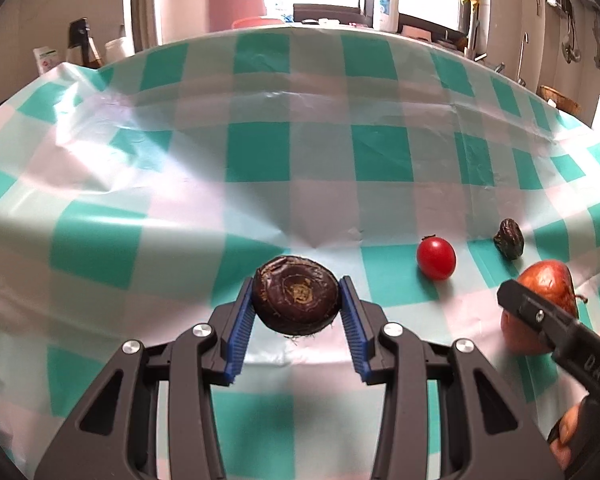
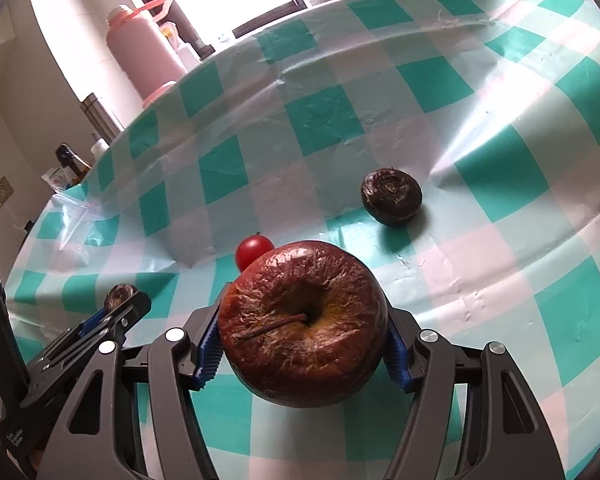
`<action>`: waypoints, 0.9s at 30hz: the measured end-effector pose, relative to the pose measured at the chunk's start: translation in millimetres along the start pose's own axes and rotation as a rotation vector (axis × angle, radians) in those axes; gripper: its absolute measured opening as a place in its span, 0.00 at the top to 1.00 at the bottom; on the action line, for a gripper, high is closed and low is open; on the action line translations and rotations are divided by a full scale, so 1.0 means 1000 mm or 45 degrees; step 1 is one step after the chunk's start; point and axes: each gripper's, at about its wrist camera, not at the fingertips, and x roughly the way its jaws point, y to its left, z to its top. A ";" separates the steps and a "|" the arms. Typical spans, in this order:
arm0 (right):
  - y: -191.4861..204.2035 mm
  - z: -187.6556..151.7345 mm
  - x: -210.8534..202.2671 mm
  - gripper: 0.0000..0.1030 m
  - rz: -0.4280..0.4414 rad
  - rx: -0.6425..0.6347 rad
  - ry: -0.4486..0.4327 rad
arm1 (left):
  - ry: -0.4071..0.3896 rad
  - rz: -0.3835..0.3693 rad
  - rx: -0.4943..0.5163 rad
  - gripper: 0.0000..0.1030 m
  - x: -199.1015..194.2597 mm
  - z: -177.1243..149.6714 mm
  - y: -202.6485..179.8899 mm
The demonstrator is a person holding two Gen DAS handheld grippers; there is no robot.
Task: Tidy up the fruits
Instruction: 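Lift the apple and dark fruit up from the tablecloth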
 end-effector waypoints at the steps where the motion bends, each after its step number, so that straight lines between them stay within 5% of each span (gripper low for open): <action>1: 0.001 -0.001 -0.003 0.37 0.017 -0.009 -0.010 | -0.008 -0.001 -0.011 0.59 -0.005 -0.002 0.001; 13: 0.004 -0.036 -0.055 0.37 0.176 0.050 -0.053 | -0.063 -0.001 -0.047 0.59 -0.041 -0.020 0.018; 27: -0.007 -0.082 -0.140 0.37 0.188 -0.044 -0.079 | -0.163 -0.026 0.042 0.59 -0.111 -0.062 -0.008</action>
